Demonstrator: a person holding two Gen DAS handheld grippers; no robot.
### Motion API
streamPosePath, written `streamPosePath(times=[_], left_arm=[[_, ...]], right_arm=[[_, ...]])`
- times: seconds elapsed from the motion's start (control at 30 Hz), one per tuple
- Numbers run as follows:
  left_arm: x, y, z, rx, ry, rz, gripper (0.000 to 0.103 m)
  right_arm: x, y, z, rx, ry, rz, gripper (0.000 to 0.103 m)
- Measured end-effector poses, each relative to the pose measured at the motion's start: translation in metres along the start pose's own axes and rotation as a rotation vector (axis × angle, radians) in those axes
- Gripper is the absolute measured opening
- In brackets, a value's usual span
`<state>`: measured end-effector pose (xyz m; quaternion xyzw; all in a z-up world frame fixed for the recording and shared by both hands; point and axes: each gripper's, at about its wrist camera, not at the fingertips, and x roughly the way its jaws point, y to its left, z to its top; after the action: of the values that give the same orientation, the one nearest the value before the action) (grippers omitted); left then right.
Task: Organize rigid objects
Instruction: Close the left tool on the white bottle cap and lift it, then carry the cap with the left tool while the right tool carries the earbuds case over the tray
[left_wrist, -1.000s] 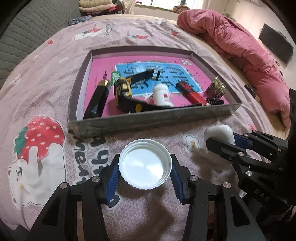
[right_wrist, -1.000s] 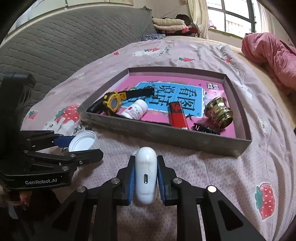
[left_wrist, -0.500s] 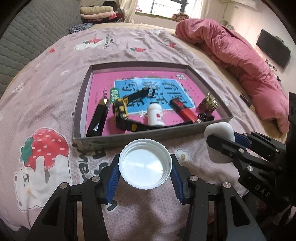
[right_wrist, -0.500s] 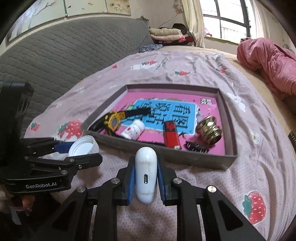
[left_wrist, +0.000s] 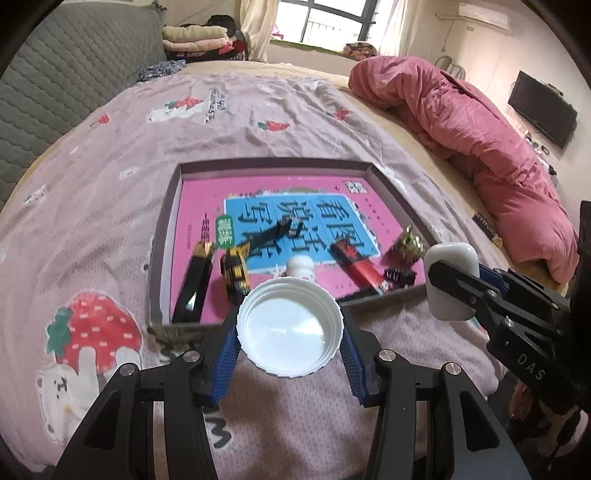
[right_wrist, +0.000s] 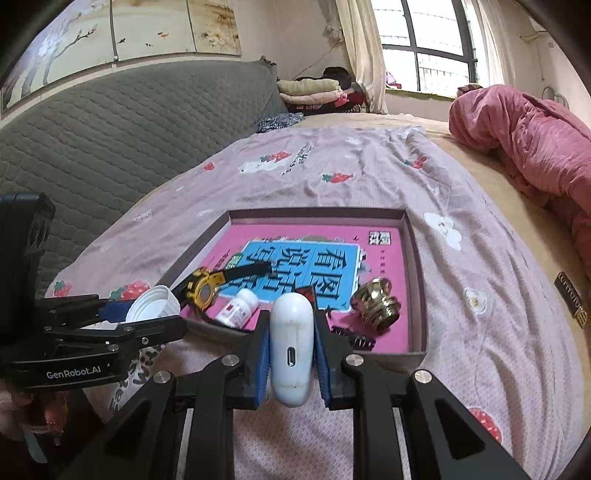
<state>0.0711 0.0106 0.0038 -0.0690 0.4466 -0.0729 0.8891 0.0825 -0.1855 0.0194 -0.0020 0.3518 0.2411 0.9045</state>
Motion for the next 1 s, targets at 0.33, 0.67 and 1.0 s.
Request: streamPosePath(times=[0.33, 0.67, 1.0], left_arm=[[0.006, 0.006, 0.028, -0.019, -0.035, 0.013, 0.051], [0.018, 0.005, 0.039, -0.024, -0.036, 0.016, 0.051], [0.038, 0.001, 0.042, -0.025, -0.013, 0.018, 0.051]], right_arm=[[-0.001, -0.013, 0.016, 0.017, -0.044, -0.035, 0.022], [0.005, -0.032, 0.015, 0.050, -0.038, -0.087, 0.022], [0.020, -0.054, 0.005, 0.107, -0.022, -0.135, 0.022]])
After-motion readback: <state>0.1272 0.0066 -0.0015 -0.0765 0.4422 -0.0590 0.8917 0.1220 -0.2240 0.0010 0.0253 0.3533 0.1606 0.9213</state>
